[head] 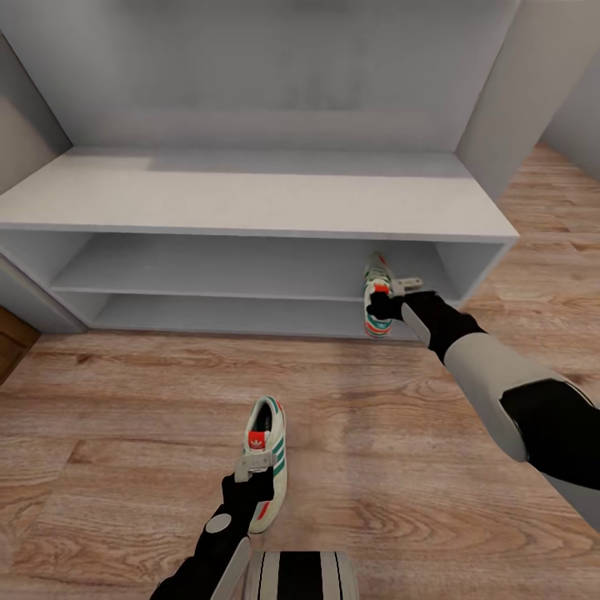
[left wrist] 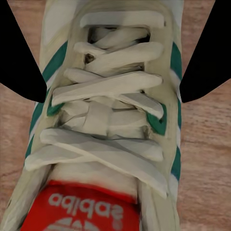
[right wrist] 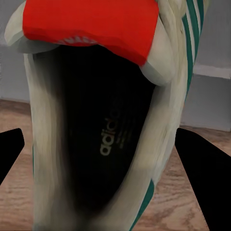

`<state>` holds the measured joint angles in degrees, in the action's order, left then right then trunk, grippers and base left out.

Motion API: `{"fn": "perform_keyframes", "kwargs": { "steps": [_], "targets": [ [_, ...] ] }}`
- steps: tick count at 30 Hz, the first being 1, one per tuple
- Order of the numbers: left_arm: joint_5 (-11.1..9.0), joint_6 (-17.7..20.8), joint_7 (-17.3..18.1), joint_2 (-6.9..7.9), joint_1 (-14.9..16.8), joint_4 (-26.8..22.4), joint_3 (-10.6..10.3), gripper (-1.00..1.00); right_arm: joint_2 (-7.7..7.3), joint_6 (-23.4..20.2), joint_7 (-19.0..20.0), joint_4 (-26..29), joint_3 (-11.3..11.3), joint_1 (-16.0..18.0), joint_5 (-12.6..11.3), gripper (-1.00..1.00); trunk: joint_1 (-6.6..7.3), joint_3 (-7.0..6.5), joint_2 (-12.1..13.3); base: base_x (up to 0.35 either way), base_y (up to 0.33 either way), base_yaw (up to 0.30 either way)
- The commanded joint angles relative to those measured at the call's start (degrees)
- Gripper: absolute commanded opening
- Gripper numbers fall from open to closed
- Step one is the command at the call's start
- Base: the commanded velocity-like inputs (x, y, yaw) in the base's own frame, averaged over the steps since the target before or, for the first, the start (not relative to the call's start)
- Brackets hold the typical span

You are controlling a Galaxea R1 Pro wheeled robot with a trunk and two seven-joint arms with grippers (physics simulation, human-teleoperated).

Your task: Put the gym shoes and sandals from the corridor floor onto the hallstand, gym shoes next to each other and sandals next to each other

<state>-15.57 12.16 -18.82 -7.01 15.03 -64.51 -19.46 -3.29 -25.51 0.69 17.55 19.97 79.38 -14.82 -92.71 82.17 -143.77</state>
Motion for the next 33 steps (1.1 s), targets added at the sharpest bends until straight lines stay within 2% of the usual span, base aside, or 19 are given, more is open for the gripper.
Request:
{"fn": "perform_keyframes", "kwargs": {
  "steps": [1, 6, 15, 23, 27, 33],
  "targets": [
    [0.01, -0.01, 0.01, 0.0, 0.0, 0.0, -0.01, -1.0, 0.02, 0.02, 0.17, -0.01, 0.63, -0.09, 0.07, -1.0, 0.0, 0.0, 0.0, 0.151, 0.0, 0.0],
    [0.01, -0.02, 0.01, -0.02, 0.0, 0.0, -0.04, -1.0, 0.08, -0.22, 0.72, -0.86, 2.49, -0.17, 0.02, -1.0, 0.0, 0.0, 0.0, 0.103, 0.0, 0.0],
    [0.01, -0.03, 0.01, -0.02, 0.0, 0.0, -0.05, -1.0, 0.14, -3.15, 2.02, -2.89, 4.18, 0.37, 0.07, -1.0, 0.0, 0.0, 0.0, 0.027, 0.0, 0.0],
    [0.01, -0.03, -0.01, -0.02, 0.0, 0.0, -0.4, -1.0, -0.6, -4.01, 4.27, -3.21, 6.61, 0.55, 0.06, -1.0, 0.0, 0.0, 0.0, 0.004, 0.0, 0.0],
    [0.08, -0.12, -0.1, -0.02, 0.0, -0.02, -1.4, -1.0, -1.84, -4.04, 5.05, -3.32, 7.04, 0.45, 0.09, -1.0, 0.0, 0.0, 0.0, 0.001, 0.0, 0.0],
    [0.16, -0.25, -0.21, -0.02, 0.0, -0.27, -2.22, -1.0, -4.98, -4.1, 8.58, -3.34, 8.37, 0.5, 0.13, -1.0, 0.0, 0.0, 0.0, 0.0, 0.0, 0.0]
  ]
}}
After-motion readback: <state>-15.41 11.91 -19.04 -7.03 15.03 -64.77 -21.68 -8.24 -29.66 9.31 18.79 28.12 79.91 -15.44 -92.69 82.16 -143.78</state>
